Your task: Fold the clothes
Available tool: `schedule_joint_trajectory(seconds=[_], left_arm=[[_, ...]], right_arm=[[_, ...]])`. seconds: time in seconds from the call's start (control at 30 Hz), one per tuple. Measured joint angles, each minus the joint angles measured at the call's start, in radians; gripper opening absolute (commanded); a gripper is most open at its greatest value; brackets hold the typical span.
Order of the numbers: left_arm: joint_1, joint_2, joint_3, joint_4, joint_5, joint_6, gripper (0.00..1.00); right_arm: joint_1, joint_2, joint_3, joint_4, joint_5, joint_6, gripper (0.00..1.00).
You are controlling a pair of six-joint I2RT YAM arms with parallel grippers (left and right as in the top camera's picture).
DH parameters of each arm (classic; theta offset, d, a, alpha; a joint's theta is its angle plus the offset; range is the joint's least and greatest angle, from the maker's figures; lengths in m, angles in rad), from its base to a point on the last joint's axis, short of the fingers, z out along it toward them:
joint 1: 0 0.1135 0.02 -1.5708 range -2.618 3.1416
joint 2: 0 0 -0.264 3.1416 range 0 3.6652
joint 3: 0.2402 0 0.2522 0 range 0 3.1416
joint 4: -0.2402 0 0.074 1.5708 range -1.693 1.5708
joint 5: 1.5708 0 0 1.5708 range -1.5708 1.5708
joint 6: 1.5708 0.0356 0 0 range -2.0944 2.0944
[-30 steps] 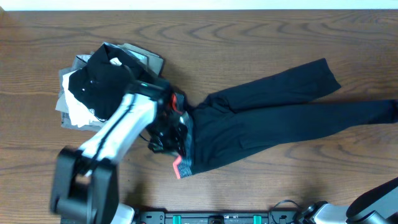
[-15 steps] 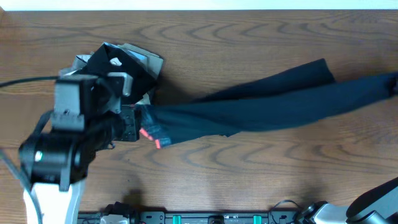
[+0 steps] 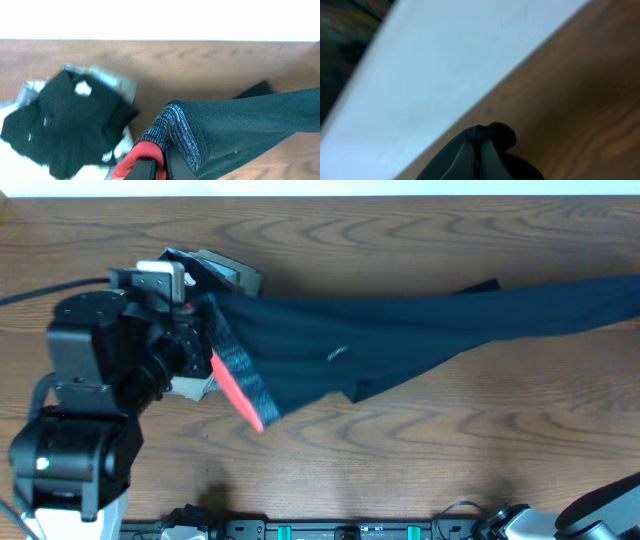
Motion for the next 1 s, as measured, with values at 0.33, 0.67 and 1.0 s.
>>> schedule_joint_trajectory(seconds=[0.33,0.67,1.0], left_arm=[[0.0,0.052,0.141,-0.019,0.141,0.0,0.06],[-0.097,0.294,0.141,-0.251,0.209,0.042,0.06],[-0.174,0.534,0.141,-0.204,0.003,0.043,0.06]], right_arm=[[-0.103,-0.109,0.0,0.032,-0.08,0.158,0.01],[-0.103,-0.131,0.003,-0.331,-0.053,0.109,0.01],[-0.098,-0.125,0.002,-0.599,0.429,-0.125,0.01]])
